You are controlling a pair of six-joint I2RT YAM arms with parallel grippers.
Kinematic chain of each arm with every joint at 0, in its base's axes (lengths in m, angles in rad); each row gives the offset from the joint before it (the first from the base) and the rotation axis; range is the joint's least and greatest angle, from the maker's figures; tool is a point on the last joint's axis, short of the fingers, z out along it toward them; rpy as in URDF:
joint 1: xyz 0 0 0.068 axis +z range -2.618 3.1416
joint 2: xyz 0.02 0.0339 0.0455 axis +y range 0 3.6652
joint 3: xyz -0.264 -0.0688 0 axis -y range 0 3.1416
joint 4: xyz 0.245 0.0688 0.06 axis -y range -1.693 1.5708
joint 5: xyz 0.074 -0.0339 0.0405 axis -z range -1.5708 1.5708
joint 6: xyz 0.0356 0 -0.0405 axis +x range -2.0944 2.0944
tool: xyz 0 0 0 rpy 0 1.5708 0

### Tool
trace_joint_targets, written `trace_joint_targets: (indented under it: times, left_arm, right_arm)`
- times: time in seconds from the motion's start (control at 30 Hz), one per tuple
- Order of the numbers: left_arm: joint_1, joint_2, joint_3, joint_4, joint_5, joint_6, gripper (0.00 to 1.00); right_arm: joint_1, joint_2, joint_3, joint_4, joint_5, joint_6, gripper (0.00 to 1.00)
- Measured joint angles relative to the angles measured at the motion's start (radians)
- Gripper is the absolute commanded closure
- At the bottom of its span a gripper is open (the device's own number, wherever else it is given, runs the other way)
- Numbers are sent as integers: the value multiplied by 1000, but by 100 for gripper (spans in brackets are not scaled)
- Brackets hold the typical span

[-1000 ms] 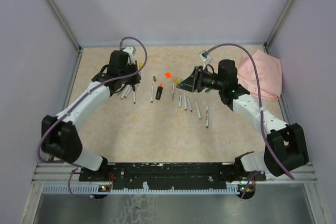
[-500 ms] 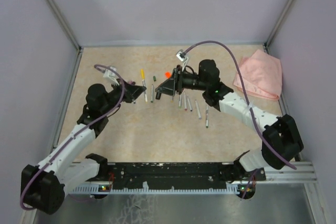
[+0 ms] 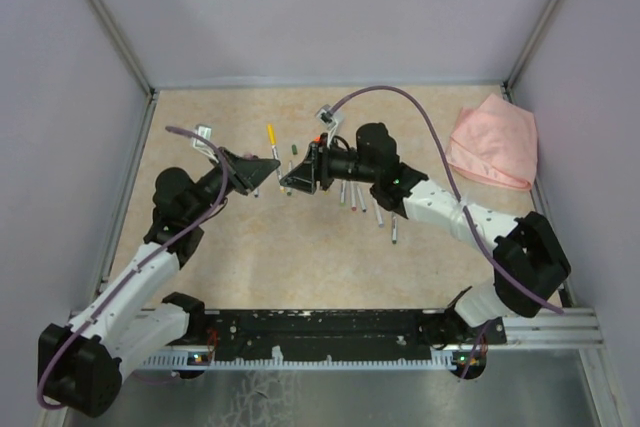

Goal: Open the pen caps
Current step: Pick up the pen from the center of the board.

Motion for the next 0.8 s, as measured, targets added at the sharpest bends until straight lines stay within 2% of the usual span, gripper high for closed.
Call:
trace_joint_targets:
  times: [0.17, 0.4, 0.5, 0.6, 0.63, 0.67, 0.73, 0.77, 0.8]
  left_arm:
    - [0, 1, -9, 29, 13, -24, 100]
    - [0, 35, -14, 93, 43, -49, 100]
    - [0, 59, -17, 119, 57, -61, 100]
    - [0, 73, -21, 128, 62, -68, 99]
    - [2, 75, -23, 130, 63, -71, 94]
    - [3, 75, -24, 135, 64, -72, 87]
    - [4, 75, -24, 143, 63, -71, 65]
    - [5, 74, -24, 143, 63, -71, 48]
    - [5, 72, -24, 143, 61, -68, 40]
  right_arm:
    - [16, 27, 28, -19, 37, -6, 54]
    - [30, 46, 38, -11, 65, 5, 62]
    - [36, 64, 42, 4, 68, 19, 76]
    - [42, 75, 42, 16, 64, 34, 95]
    - [43, 75, 42, 16, 68, 38, 100]
    - [45, 75, 42, 15, 68, 39, 100]
    - [45, 76, 43, 18, 68, 46, 100]
    - [45, 76, 43, 20, 67, 45, 100]
    - [45, 76, 43, 20, 64, 45, 100]
